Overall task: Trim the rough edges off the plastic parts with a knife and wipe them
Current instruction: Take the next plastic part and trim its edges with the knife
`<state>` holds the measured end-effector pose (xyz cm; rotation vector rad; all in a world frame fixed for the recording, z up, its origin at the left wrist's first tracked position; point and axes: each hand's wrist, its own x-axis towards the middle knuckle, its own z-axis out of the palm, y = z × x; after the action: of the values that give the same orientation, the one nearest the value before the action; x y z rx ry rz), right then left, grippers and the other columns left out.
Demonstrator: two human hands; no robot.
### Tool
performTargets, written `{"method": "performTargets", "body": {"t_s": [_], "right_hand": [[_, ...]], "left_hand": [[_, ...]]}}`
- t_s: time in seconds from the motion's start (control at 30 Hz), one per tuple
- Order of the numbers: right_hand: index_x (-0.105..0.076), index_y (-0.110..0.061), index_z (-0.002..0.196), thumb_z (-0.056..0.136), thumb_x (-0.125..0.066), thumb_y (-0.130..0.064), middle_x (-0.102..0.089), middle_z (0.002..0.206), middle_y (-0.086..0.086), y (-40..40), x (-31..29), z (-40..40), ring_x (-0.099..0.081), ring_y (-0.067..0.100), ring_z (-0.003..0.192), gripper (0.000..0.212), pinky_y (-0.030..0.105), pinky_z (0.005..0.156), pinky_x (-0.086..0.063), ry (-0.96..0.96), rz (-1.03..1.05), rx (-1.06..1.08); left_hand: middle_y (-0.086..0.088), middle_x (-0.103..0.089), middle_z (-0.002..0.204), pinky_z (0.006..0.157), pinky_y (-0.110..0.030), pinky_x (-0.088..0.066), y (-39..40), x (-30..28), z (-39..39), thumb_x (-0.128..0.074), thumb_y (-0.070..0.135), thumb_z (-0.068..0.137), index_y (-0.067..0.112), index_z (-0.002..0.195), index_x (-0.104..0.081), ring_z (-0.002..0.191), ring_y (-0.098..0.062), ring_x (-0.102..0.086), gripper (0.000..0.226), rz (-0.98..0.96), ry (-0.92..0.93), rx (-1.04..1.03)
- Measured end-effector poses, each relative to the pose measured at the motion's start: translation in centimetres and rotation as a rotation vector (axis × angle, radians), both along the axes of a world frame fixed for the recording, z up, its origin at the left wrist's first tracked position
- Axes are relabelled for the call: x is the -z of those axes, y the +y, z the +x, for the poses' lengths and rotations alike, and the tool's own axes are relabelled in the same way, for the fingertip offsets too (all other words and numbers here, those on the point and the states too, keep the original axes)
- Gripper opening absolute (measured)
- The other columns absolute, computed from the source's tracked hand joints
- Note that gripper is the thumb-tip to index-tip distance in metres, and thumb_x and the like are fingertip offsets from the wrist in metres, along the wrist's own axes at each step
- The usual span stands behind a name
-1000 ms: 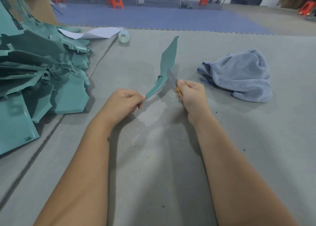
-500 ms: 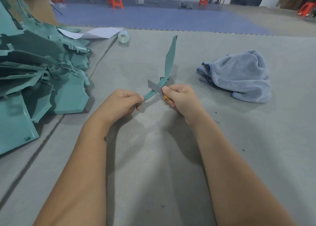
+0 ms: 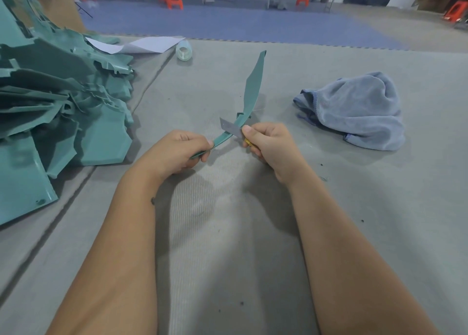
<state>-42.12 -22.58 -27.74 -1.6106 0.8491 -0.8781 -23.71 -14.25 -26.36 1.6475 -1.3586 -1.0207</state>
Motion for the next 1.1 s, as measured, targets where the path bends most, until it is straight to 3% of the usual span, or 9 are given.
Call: {"method": "performTargets", "body": {"t_s": [0.6, 0.8, 1.1], "right_hand": [[-0.058, -0.015, 0.060, 0.100, -0.052, -0.020, -0.039, 0.042, -0.011, -0.3, 0.5, 0.1, -0.032, 0.001, 0.039, 0.041, 0.010, 0.041, -0.027, -0.088, 0.030, 0.084], [-0.054, -0.015, 0.062, 0.100, -0.054, -0.023, -0.038, 0.046, -0.006, -1.3, 0.5, -0.3, -0.026, 0.006, 0.040, 0.039, 0.015, 0.035, -0.021, -0.274, 0.173, 0.210], [-0.057, -0.021, 0.057, 0.098, -0.055, -0.021, -0.038, 0.048, -0.007, -1.6, 0.5, -0.1, -0.028, 0.005, 0.042, 0.041, 0.013, 0.039, -0.024, -0.294, 0.122, 0.278]], "left_hand": [[0.004, -0.027, 0.042, 0.037, -0.019, -0.014, 0.0, 0.0, -0.4, -0.050, 0.023, 0.096, 0.013, 0.057, -0.052, 0.036, -0.009, -0.019, 0.040, 0.031, 0.052, -0.013], [0.004, -0.027, 0.041, 0.038, -0.019, -0.014, 0.5, -0.1, 0.2, -0.052, 0.024, 0.095, 0.014, 0.055, -0.054, 0.036, -0.009, -0.020, 0.041, 0.029, 0.027, 0.008], [0.003, -0.028, 0.041, 0.036, -0.017, -0.016, 0.6, -0.4, 0.7, -0.052, 0.030, 0.094, 0.017, 0.053, -0.052, 0.035, -0.009, -0.020, 0.042, 0.084, -0.006, 0.027]]}}
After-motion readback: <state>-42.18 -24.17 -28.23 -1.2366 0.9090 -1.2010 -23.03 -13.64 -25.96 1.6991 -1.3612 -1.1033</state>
